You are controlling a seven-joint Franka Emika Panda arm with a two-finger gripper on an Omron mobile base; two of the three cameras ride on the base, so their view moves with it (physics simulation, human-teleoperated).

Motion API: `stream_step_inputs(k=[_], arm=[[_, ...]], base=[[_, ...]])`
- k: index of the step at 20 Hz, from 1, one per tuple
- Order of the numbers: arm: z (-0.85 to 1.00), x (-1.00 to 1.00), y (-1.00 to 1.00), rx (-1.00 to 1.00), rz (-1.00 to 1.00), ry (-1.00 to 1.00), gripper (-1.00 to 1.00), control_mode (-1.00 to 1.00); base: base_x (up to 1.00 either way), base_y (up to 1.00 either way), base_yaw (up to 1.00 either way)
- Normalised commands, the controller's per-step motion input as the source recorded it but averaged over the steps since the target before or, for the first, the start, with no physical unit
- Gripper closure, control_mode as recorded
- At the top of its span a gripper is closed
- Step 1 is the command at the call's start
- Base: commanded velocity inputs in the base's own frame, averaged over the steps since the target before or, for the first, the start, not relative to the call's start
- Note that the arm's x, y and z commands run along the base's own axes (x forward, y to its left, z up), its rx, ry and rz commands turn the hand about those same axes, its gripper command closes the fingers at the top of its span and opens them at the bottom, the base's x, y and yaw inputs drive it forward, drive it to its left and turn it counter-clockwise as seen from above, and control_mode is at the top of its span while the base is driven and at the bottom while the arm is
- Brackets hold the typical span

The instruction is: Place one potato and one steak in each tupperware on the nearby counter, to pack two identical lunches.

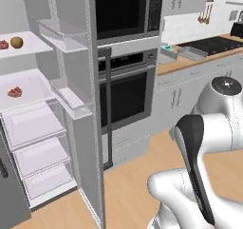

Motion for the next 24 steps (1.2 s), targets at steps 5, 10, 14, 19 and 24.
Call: stream_step_inputs(k=[5, 10, 14, 19, 24], arm=[[0.0, 0.0, 0.0, 0.0, 0.0, 0.0, 1.0, 1.0], [0.0, 0.0, 0.0, 0.0, 0.0, 0.0, 1.0, 1.0], [0.0, 0.0, 0.0, 0.0, 0.0, 0.0, 1.0, 1.0], [0.0, 0.0, 0.0, 0.0, 0.0, 0.0, 1.0, 1.0], [0.0, 0.0, 0.0, 0.0, 0.0, 0.0, 1.0, 1.0]], base=[[0.99, -1.0, -0.3], [1.0, -0.96, -0.03], [1.0, -0.57, 0.09], [1.0, -0.21, 0.17], [1.0, -0.14, 0.2]])
